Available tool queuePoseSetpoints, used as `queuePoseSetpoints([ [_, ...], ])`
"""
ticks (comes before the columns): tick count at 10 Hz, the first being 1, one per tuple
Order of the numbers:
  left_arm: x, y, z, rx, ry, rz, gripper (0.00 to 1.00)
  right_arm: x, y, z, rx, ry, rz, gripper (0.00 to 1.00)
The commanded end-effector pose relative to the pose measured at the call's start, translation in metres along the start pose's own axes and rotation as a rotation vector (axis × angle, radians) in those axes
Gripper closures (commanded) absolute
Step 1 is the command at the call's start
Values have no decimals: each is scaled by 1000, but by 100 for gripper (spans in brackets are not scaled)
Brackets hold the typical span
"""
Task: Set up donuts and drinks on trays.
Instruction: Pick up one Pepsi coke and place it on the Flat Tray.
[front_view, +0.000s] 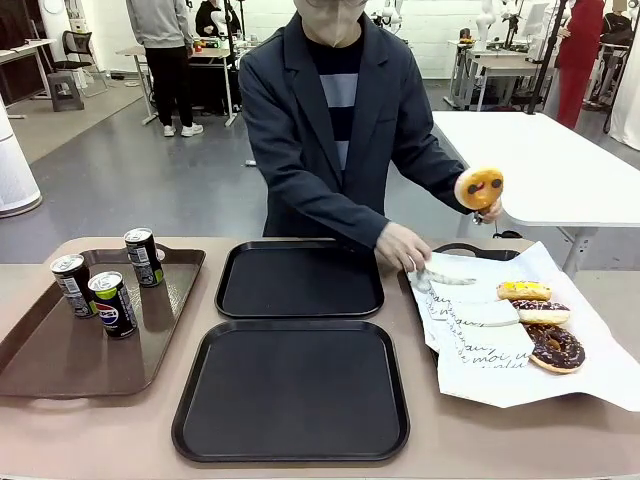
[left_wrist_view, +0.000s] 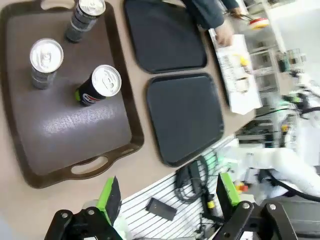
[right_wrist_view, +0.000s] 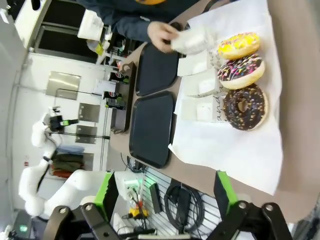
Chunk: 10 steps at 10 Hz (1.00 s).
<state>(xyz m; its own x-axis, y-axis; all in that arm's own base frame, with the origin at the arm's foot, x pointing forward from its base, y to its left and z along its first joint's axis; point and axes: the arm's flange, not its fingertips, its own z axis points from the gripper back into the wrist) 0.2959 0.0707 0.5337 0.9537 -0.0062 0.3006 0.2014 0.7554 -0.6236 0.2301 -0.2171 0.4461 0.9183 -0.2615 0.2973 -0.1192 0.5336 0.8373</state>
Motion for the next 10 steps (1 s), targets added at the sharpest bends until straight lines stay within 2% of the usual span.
queuePoseSetpoints([
  [1, 41, -47, 2, 205, 192, 23, 0, 2, -2, 2, 15, -7, 17, 0],
  [2, 62, -68, -8, 343, 259, 52, 0, 2, -2, 2, 15, -7, 17, 0],
  [4, 83, -95, -46, 566, 400, 68, 0, 2, -2, 2, 15, -7, 17, 0],
  [6, 84, -104, -99, 707, 425, 45, 0, 2, -2, 2, 15, -7, 17, 0],
  [8, 79, -93, -129, 709, 371, 10, 0, 2, -2, 2, 15, -7, 17, 0],
  [9, 78, -83, -138, 701, 297, -5, 0, 2, -2, 2, 15, -7, 17, 0],
  [10, 68, -75, -138, 644, 251, -86, 0, 2, -2, 2, 15, -7, 17, 0],
])
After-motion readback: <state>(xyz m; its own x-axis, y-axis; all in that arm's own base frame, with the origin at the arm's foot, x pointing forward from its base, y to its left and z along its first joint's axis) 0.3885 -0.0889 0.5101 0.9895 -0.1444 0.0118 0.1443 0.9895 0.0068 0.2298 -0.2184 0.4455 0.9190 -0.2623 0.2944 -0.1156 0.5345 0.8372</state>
